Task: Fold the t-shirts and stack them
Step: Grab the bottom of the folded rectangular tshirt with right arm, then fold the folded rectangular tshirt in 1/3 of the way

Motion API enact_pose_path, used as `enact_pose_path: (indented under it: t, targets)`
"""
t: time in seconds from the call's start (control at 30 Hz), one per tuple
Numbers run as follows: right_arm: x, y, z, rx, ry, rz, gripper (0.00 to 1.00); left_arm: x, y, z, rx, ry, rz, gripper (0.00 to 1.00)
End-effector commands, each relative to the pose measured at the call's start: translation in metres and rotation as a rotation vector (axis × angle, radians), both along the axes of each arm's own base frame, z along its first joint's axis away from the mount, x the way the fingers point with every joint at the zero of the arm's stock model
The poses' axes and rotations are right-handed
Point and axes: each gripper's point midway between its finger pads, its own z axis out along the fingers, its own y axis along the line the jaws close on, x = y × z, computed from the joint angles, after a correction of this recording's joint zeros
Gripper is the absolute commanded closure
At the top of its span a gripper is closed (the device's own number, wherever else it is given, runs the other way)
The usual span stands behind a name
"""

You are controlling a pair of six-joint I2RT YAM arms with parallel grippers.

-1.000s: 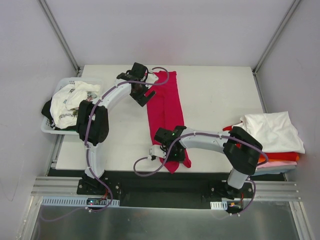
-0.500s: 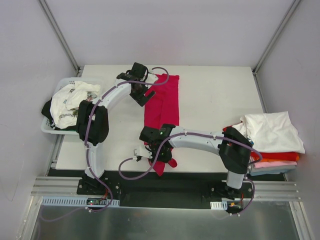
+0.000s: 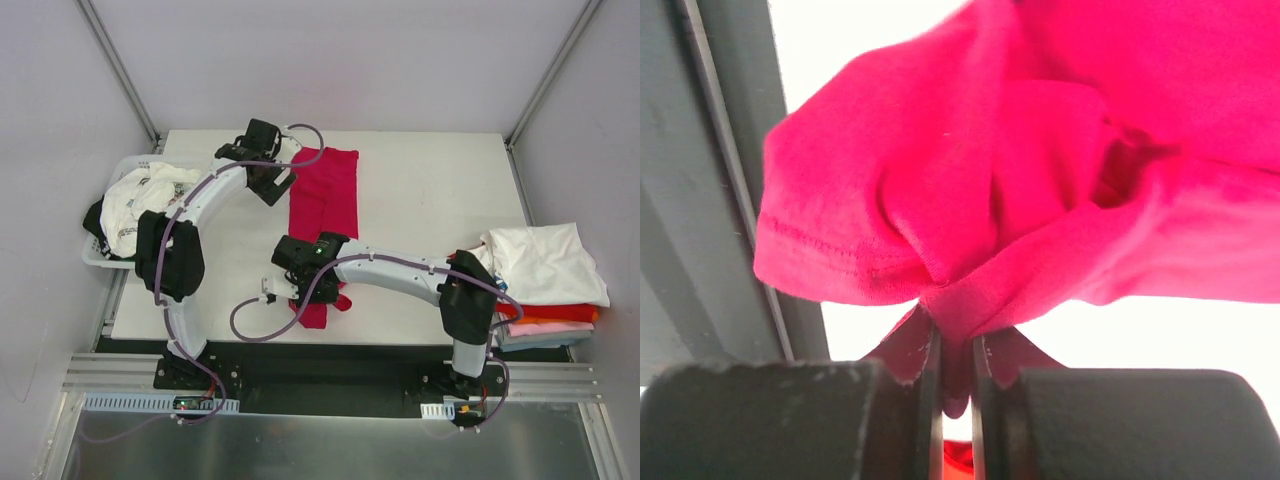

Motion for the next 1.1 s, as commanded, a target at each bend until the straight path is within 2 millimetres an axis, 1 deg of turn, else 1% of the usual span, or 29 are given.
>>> enact_pose_path:
  t: [0.0, 0.07, 0.1, 0.17, 0.2, 0.3, 0.37, 0.4, 0.43, 0.47, 0.53, 0.6, 0.63, 0.73, 0.8, 0.83, 1.0, 1.07]
  targets:
    - [0.023, -0.009, 0.027, -0.019, -0.097, -0.042, 0.99, -0.002, 0.012, 0.011, 0.034, -0.041, 0.01, 0.02]
    - [0.033, -0.014, 0.033, -0.027, -0.119, -0.069, 0.99, -0.001, 0.015, 0.008, 0.04, -0.039, 0.015, 0.02]
    - [0.036, -0.012, 0.039, -0.016, -0.128, -0.082, 0.99, 0.0, 0.016, 0.007, 0.038, -0.038, 0.017, 0.02]
    - [0.045, -0.017, 0.043, -0.03, -0.145, -0.105, 0.99, 0.0, 0.018, 0.005, 0.043, -0.035, 0.021, 0.02]
    - [0.052, -0.015, 0.047, -0.033, -0.163, -0.116, 1.0, 0.001, 0.019, 0.004, 0.043, -0.035, 0.022, 0.02]
    - [0.066, -0.021, 0.047, -0.062, -0.176, -0.149, 1.0, 0.001, 0.022, 0.002, 0.047, -0.033, 0.025, 0.02]
    - [0.076, -0.022, 0.052, -0.064, -0.177, -0.171, 0.99, 0.0, 0.024, 0.002, 0.046, -0.033, 0.026, 0.02]
    - [0.08, -0.022, 0.047, -0.087, -0.174, -0.173, 0.99, -0.001, 0.024, 0.002, 0.048, -0.034, 0.025, 0.03]
    - [0.085, -0.022, 0.052, -0.088, -0.183, -0.175, 0.99, -0.001, 0.024, 0.003, 0.05, -0.037, 0.025, 0.02]
    - [0.091, -0.024, 0.052, -0.095, -0.187, -0.188, 0.99, -0.001, 0.025, 0.003, 0.051, -0.036, 0.024, 0.03]
    - [0.098, -0.027, 0.046, -0.123, -0.181, -0.192, 0.99, -0.001, 0.027, 0.005, 0.052, -0.042, 0.025, 0.03]
    - [0.109, -0.03, 0.047, -0.131, -0.188, -0.209, 0.99, -0.002, 0.029, 0.005, 0.052, -0.04, 0.031, 0.03]
    - [0.113, -0.031, 0.044, -0.139, -0.188, -0.212, 0.99, -0.002, 0.031, 0.007, 0.055, -0.046, 0.033, 0.02]
    - [0.129, -0.038, 0.043, -0.151, -0.199, -0.236, 0.99, -0.001, 0.034, 0.008, 0.052, -0.05, 0.043, 0.03]
    - [0.139, -0.038, 0.043, -0.15, -0.209, -0.249, 0.99, -0.002, 0.035, 0.009, 0.052, -0.05, 0.045, 0.02]
    - [0.145, -0.042, 0.044, -0.15, -0.209, -0.266, 0.99, -0.002, 0.035, 0.009, 0.051, -0.051, 0.044, 0.03]
    - [0.163, -0.039, 0.053, -0.139, -0.244, -0.282, 0.98, -0.002, 0.035, 0.011, 0.053, -0.055, 0.045, 0.02]
    - [0.167, -0.037, 0.054, -0.14, -0.258, -0.276, 0.98, -0.002, 0.036, 0.011, 0.055, -0.057, 0.046, 0.02]
